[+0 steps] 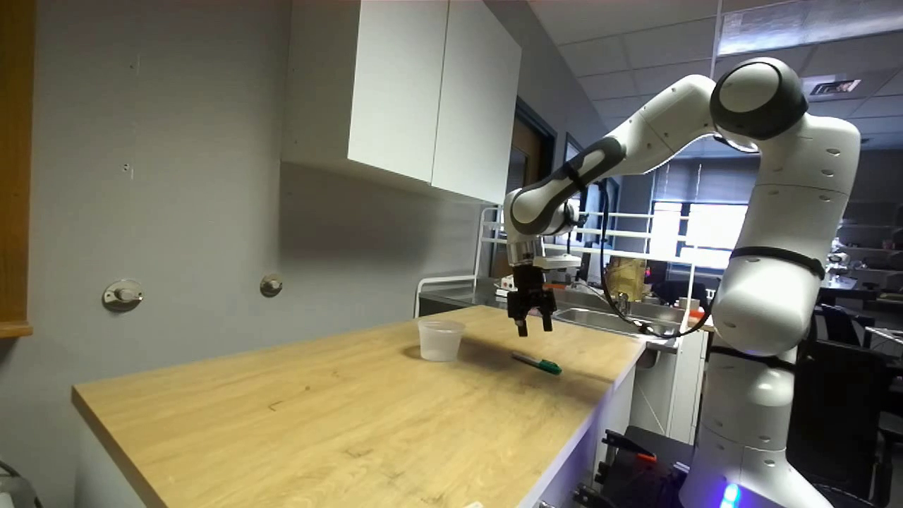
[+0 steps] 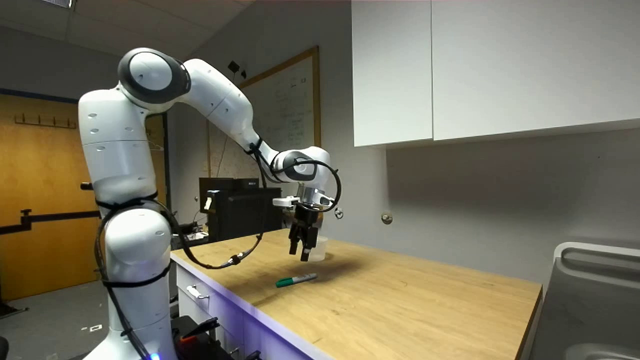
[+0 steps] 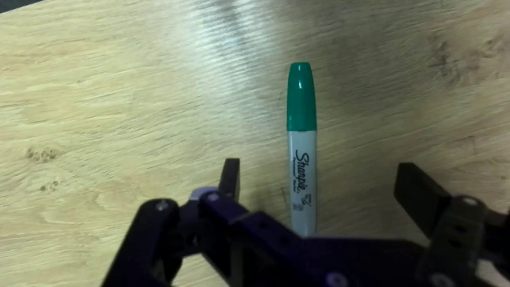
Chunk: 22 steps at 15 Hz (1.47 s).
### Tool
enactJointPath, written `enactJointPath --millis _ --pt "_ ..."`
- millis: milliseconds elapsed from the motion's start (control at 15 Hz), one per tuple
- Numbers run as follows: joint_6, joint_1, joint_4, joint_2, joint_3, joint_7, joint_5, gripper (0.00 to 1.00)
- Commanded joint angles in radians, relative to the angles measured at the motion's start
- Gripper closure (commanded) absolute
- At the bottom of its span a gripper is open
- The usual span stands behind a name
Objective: Put the green marker inside the clear cup
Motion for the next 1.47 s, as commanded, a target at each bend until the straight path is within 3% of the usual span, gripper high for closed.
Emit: enactJointPath --millis 0,467,533,600,1200,1400 --pt "-0.020 -0.001 0.045 0.087 0.000 -0.003 -0.001 0.00" --pt "-0.029 0.007 0.067 0.192 0.001 -0.080 -0.008 0.00" --pt "-0.030 0.008 0.071 0.201 0.002 -0.081 -0.011 0.25" --pt "-0.032 0.008 0.074 0.209 0.001 -0.084 -0.012 0.25" --pt "-0.058 0.012 0.103 0.224 0.001 -0.086 -0.020 0.95" --pt "-0.062 0.013 0.103 0.208 0.003 -0.083 -0.024 0.91"
